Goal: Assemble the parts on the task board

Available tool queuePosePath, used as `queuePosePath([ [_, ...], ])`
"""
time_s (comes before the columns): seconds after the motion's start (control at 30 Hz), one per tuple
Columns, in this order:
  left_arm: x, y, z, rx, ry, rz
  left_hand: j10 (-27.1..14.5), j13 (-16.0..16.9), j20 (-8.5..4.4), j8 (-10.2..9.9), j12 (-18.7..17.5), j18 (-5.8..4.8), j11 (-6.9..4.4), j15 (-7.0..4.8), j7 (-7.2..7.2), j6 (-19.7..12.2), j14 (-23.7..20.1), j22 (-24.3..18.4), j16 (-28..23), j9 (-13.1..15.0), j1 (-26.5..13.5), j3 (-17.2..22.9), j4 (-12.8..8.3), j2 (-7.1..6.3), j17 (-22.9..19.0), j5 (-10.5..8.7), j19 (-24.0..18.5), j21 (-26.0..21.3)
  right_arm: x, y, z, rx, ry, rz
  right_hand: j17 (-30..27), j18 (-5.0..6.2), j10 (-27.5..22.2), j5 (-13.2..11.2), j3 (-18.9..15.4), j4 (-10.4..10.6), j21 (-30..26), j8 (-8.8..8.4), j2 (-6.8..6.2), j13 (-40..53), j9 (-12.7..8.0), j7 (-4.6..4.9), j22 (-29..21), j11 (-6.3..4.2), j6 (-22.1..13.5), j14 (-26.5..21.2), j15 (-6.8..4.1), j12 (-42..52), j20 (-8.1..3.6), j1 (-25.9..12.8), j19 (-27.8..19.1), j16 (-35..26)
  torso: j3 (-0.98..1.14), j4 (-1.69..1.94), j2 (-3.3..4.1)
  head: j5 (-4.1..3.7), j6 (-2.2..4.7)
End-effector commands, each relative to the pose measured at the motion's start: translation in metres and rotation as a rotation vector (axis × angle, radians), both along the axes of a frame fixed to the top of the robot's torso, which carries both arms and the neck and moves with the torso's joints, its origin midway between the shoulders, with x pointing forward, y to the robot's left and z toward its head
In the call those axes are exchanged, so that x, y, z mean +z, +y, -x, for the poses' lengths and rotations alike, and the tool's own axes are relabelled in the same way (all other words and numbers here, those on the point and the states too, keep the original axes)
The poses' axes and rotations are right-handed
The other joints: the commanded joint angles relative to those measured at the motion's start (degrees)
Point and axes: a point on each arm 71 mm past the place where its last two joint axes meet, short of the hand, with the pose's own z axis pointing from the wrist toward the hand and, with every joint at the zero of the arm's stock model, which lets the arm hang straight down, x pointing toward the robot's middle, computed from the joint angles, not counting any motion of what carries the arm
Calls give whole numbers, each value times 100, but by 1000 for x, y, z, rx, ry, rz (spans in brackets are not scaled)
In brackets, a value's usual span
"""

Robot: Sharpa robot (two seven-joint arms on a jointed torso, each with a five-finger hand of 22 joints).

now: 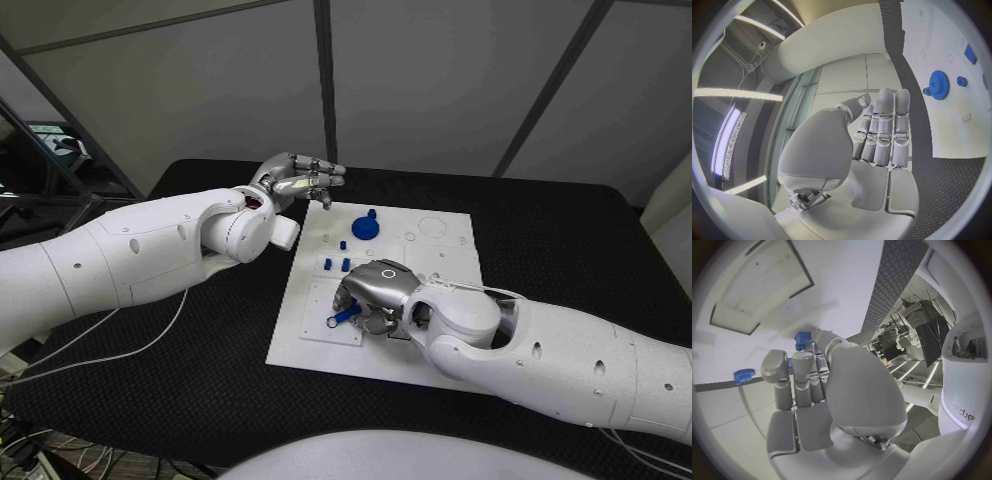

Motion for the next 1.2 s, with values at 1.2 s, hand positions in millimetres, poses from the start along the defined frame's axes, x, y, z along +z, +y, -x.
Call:
queuePosePath([
  [1.2, -10, 23, 20, -5, 47, -17, -49, -5, 22, 48, 44, 33, -4, 25, 12, -28, -43, -17, 42, 1, -70, -75, 18, 25, -39, 16, -36, -48, 21, -11, 7, -29, 21, -274, 244, -170, 540, 91, 113, 15, 206, 76, -60, 61, 3, 41, 254, -143, 129, 137, 5, -149, -6, -302, 227, 123, 2, -3, -1, 15, 64],
])
